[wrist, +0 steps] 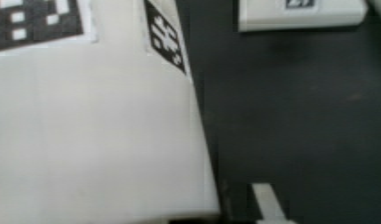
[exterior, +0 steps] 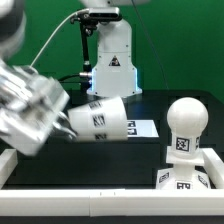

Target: Assemble lamp

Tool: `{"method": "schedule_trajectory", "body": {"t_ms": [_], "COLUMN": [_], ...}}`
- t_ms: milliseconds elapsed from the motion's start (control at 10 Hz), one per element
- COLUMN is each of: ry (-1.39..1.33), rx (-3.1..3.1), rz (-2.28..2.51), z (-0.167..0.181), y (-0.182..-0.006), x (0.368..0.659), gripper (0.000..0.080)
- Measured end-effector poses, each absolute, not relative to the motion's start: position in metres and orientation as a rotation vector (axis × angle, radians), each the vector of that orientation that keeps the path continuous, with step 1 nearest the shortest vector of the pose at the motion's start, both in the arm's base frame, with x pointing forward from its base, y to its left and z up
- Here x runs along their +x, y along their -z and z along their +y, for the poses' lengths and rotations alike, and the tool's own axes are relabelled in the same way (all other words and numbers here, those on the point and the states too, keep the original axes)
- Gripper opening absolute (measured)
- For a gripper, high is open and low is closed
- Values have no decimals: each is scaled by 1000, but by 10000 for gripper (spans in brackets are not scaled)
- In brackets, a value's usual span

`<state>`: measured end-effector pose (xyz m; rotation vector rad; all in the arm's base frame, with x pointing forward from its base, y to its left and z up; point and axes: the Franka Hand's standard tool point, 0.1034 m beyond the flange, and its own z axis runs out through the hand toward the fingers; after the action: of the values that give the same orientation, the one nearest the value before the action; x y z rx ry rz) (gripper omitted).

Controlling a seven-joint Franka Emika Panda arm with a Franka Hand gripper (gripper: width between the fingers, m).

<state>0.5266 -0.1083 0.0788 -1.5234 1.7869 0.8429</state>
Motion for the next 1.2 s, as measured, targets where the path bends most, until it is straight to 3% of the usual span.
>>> {"method": "schedule_trajectory", "body": {"t_ms": [200, 300, 700, 800, 1000, 1100, 1200], "ry": [-772, -712, -452, -414, -319, -281, -279], "rx": [-1715, -1775, -1919, -1975, -2128, -2149, -2149], "rz": [1787, 1793, 1899, 1939, 1928, 1967, 1978], "z": [-103, -99, -92, -85, -75, -62, -49], "y": [-126, -134, -131, -139, -193, -207, -208], "x": [535, 539, 558, 562, 597, 610, 612], "gripper": [44, 44, 44, 44, 44, 44, 45]}}
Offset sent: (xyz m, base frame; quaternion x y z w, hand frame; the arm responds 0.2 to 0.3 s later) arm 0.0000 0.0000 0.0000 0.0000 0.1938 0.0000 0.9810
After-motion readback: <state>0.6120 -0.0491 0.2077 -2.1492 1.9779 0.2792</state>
